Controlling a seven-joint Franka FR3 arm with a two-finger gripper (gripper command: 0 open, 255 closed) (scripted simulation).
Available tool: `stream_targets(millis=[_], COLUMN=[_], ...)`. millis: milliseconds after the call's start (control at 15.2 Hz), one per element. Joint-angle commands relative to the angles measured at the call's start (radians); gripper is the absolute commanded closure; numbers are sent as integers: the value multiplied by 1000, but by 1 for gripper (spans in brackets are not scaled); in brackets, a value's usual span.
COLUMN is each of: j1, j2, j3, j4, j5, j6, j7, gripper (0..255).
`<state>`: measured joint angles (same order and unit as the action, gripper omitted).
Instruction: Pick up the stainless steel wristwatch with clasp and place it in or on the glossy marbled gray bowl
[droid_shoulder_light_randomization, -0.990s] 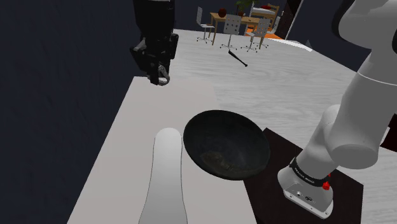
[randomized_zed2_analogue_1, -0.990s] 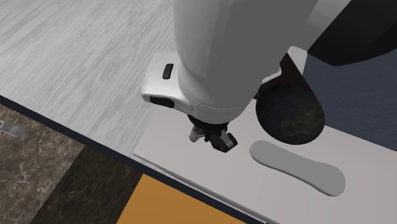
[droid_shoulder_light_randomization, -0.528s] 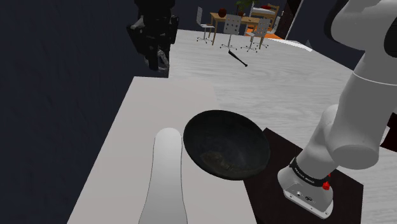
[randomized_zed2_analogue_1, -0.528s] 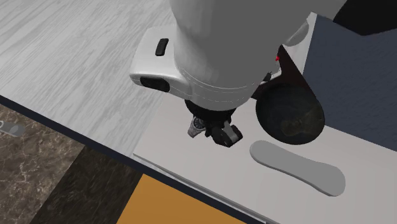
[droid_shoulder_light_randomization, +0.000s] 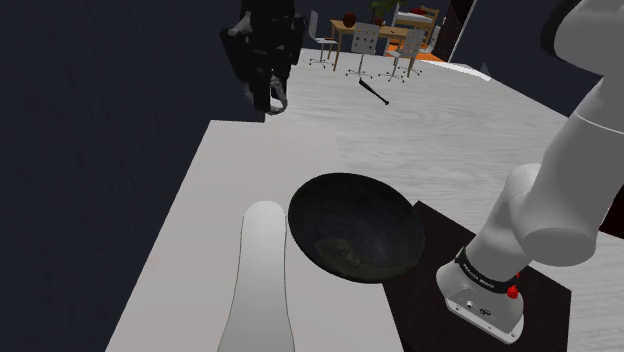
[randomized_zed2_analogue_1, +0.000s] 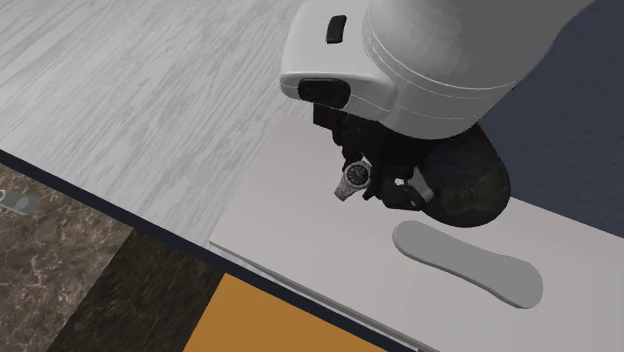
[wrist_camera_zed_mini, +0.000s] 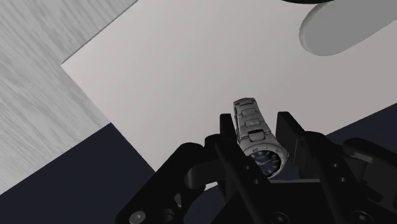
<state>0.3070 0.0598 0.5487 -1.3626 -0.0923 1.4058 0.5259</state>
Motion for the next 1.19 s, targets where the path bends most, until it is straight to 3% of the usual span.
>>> stream_targets(millis=[0,726,1122], j1=[0,69,77], j2=[-74,-389,-422], j3=[5,33,30], j4=[-80,-353,-464], j5=[40,213,229], j6=[16,19,100], j7=[14,110,99], gripper=[255,255,255])
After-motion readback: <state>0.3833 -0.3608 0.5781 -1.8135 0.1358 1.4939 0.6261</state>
